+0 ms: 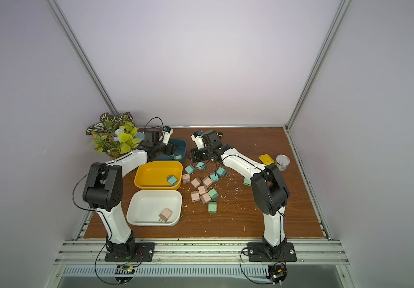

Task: Place the plugs by color into the storage box
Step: Place the plug in the storage box, then pick up the plug from the center of the board.

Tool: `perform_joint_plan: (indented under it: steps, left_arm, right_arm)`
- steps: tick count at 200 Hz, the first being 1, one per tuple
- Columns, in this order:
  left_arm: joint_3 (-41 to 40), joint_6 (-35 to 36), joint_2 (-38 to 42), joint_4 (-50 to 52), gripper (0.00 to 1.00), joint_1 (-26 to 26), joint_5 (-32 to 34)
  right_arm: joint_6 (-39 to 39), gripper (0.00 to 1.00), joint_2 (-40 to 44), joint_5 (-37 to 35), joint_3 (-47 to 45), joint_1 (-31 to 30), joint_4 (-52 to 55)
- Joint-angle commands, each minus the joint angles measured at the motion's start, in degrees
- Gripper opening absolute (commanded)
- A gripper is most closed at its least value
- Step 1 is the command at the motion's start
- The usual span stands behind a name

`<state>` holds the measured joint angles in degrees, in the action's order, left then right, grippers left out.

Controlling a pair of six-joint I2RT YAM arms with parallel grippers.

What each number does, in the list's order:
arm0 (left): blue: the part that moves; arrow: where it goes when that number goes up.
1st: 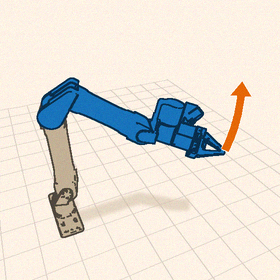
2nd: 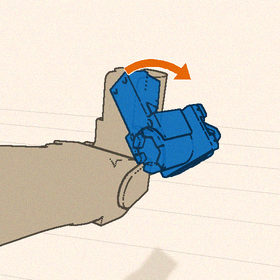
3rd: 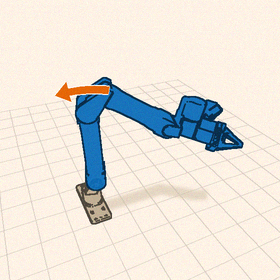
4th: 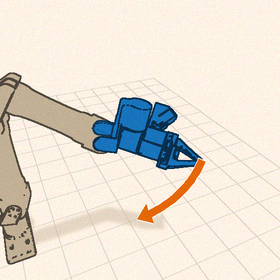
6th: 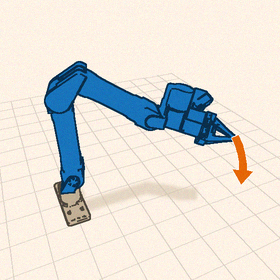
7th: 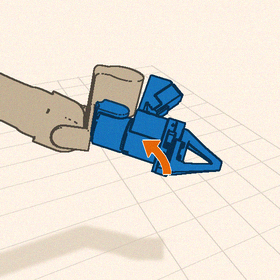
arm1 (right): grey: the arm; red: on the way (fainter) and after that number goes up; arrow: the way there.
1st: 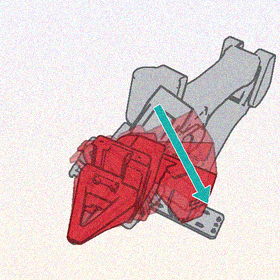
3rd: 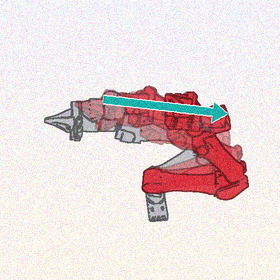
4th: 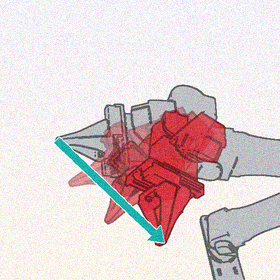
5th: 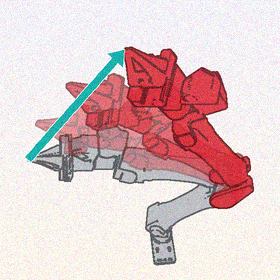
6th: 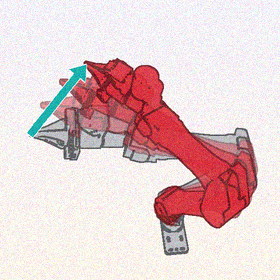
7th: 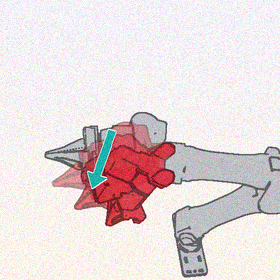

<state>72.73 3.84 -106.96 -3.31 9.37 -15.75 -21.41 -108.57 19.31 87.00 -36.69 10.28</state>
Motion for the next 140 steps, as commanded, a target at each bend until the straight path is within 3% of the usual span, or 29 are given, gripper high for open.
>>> perform_joint_plan:
  steps: [1,27,44,94,116,140]
  left_arm:
    - [-0.99,-4.08,5.40,-3.63,0.61,-0.06,-4.30]
    - [-3.92,-5.05,11.71,-6.32,0.61,3.72,-5.08]
    - [-6.19,-3.21,16.18,-5.80,0.61,7.46,-3.27]
    - [-20.63,-6.86,31.67,-10.44,0.63,13.45,-3.52]
    - [-26.27,-4.99,35.25,-10.13,0.64,17.94,-2.54]
    - [-28.20,-2.37,36.39,-7.76,0.64,22.10,-1.95]
  right_arm:
    - [-3.56,0.54,7.90,-0.76,-2.11,-0.48,-1.79]
    - [-4.87,0.54,14.98,-9.24,-6.60,-1.16,1.21]
    - [-6.91,0.55,20.26,-11.25,-10.98,-1.47,1.89]
    - [-15.53,0.58,36.66,-18.50,-29.63,-3.17,3.54]
    - [-17.88,0.58,44.04,-20.98,-39.25,-3.54,1.14]
    - [-18.40,0.60,47.92,-25.81,-42.74,-3.51,3.01]
